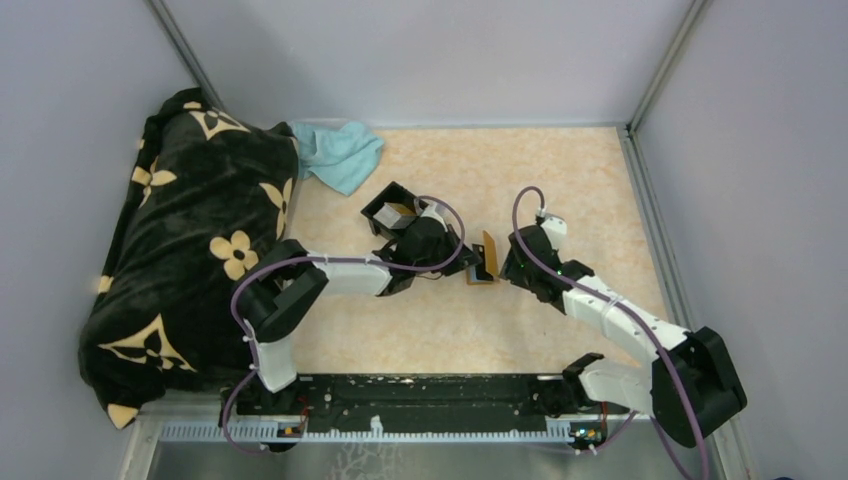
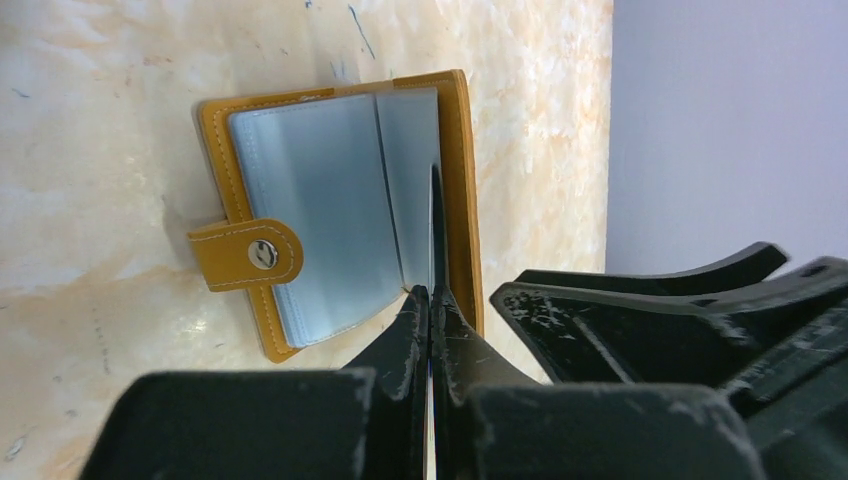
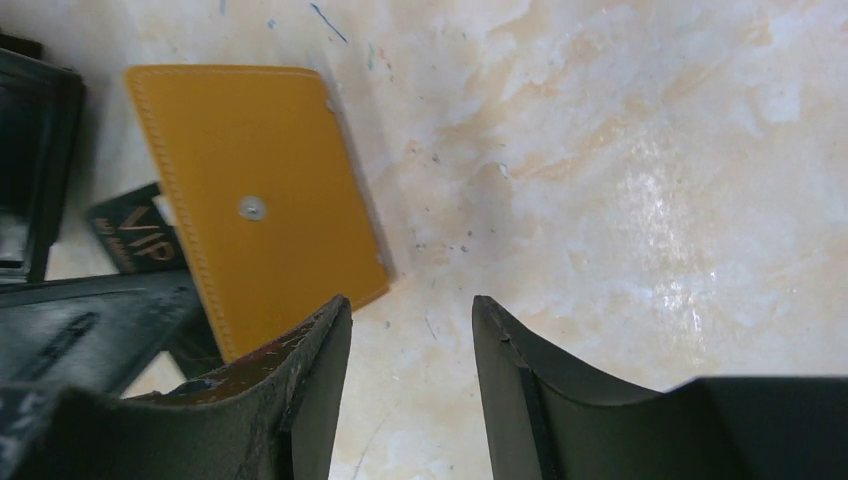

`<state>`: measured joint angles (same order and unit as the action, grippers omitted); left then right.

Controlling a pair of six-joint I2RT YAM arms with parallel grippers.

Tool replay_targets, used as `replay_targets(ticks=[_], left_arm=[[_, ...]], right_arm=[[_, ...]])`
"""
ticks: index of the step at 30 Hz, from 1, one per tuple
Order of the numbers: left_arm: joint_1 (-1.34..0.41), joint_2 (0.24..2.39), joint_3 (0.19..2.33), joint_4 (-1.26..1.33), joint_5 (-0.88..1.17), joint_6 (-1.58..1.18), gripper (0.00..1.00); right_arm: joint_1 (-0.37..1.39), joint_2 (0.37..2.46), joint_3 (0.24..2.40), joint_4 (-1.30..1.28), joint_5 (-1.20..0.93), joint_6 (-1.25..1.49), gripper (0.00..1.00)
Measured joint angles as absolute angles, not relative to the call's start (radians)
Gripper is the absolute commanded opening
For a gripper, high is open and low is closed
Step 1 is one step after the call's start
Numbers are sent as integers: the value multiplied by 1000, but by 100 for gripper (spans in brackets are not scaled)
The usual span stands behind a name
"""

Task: Put the credit cards into the card holder
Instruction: Open the card holder at the center of the board.

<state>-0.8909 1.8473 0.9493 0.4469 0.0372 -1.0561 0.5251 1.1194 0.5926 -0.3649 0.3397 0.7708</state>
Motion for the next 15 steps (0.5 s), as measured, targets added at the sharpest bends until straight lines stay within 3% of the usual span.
replay_targets(ticks=[15], left_arm=[[-958, 1946, 1076, 357, 26, -1028, 0]], right_arm=[[526, 1105, 698, -414, 329, 707, 50]])
